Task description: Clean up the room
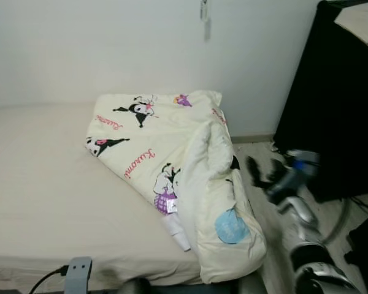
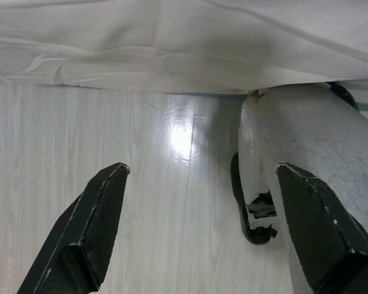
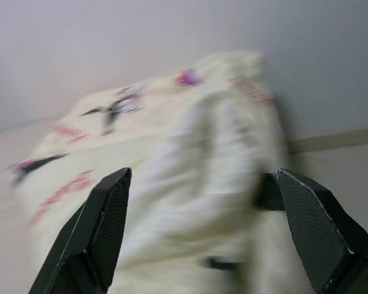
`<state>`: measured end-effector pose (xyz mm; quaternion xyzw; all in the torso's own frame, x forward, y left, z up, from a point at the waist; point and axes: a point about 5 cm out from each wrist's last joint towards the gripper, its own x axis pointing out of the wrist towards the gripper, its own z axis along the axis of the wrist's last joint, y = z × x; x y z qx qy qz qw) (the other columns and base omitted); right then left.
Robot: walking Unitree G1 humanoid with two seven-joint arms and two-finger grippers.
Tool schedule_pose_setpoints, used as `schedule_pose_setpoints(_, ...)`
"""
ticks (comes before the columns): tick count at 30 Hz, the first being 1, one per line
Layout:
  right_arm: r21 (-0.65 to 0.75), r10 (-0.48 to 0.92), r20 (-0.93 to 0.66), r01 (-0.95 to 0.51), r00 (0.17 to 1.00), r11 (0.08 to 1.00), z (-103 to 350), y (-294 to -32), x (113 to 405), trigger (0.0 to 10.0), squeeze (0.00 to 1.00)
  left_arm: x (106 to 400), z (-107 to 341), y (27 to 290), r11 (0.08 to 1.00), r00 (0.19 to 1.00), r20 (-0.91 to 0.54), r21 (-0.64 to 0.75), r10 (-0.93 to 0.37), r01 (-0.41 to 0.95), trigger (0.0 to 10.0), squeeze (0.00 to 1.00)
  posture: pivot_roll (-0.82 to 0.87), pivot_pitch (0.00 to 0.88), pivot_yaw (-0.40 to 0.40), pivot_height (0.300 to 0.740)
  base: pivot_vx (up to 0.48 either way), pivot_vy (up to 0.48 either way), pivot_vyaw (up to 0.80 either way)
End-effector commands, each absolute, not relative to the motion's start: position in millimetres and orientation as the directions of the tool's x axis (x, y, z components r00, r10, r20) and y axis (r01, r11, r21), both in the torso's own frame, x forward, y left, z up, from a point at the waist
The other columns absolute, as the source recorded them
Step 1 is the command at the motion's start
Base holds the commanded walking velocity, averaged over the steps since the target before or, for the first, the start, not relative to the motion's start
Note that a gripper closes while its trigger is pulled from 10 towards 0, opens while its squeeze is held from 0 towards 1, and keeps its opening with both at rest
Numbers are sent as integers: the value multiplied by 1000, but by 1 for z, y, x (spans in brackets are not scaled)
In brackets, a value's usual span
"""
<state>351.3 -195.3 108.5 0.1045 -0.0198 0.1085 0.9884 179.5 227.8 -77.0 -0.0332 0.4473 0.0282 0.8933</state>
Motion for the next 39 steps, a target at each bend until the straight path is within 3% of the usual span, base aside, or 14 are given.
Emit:
schedule_pose_setpoints(1, 191, 280, 34, -281, 959, 941, 107, -177, 354, 10000, 0, 179, -74, 238, 997, 610, -792, -14, 32, -72, 10000, 0, 59, 129, 73, 582, 0, 0, 0)
schedule_pose_setpoints(7, 227, 294, 28, -292, 955, 929, 119, -150, 369, 10000, 0, 182, -70, 243, 998, 634, -773, -22, 20, -60, 10000, 0, 83, 175, 78, 582, 0, 0, 0)
schedule_pose_setpoints(9, 191, 274, -9, -268, 962, 944, 119, -150, 371, 10000, 0, 180, -71, 243, 998, 635, -773, -22, 17, -54, 10000, 0, 84, 186, 80, 582, 0, 0, 0)
schedule_pose_setpoints(11, 38, 244, -105, -242, 964, 970, 113, -148, 372, 10000, 0, 182, -69, 244, 998, 650, -760, -35, 3, -45, 10000, 0, 84, 201, 82, 582, 0, 0, 0)
schedule_pose_setpoints(14, 10, 236, -125, -236, 964, 972, 110, -147, 372, 10000, 0, 187, -66, 243, 997, 674, -739, -61, -11, -51, 10000, 0, 84, 209, 81, 582, 0, 0, 0)
schedule_pose_setpoints(18, 28, 248, -115, -246, 962, 969, 107, -142, 369, 10000, 0, 230, -40, 232, 962, 809, -576, -266, -113, -55, 10000, 0, 83, 216, 75, 582, 0, 0, 0)
schedule_pose_setpoints(20, 61, 229, -86, -225, 970, 972, 106, -146, 365, 10000, 0, 275, 0, 217, 898, 907, -344, -432, -245, 78, 10000, 0, 73, 219, 66, 582, 0, 0, 0)
schedule_pose_setpoints(21, 61, 229, -86, -225, 970, 972, 106, -146, 365, 10000, 0, 275, 0, 217, 898, 907, -344, -432, -245, 78, 10000, 0, 73, 219, 66, 582, 0, 0, 0)
schedule_pose_setpoints(22, 98, 222, -57, -216, 973, 972, 103, -149, 360, 10000, 0, 311, 49, 205, 814, 933, -80, -519, -350, 261, 10000, 0, 62, 217, 66, 582, 0, 0, 0)
schedule_pose_setpoints(23, 103, 212, -52, -206, 976, 973, 101, -152, 357, 10000, 0, 323, 70, 206, 800, 933, 7, -512, -360, 312, 10000, 0, 57, 212, 68, 582, 0, 0, 0)
schedule_pose_setpoints(26, 109, 168, -53, -162, 984, 981, 96, -162, 351, 10000, 0, 341, 111, 217, 783, 927, 155, -499, -340, 371, 10000, 0, 51, 211, 72, 582, 0, 0, 0)
schedule_pose_setpoints(30, 105, 125, -66, -118, 990, 988, 92, -172, 348, 10000, 0, 346, 129, 224, 754, 905, 221, -501, -362, 424, 10000, 0, 39, 211, 77, 582, 0, 0, 0)
schedule_pose_setpoints(35, 53, -104, -111, 110, 988, 993, 83, -218, 333, 10000, 0, 346, 128, 167, 635, 760, 231, -435, -607, 639, 10000, 0, 13, 204, 84, 582, 0, 0, 0)
schedule_pose_setpoints(39, 65, -197, -135, 207, 971, 976, 79, -241, 321, 10000, 0, 349, 104, 127, 738, 837, 94, -427, -539, 523, 10000, 0, -7, 201, 86, 582, 0, 0, -697)
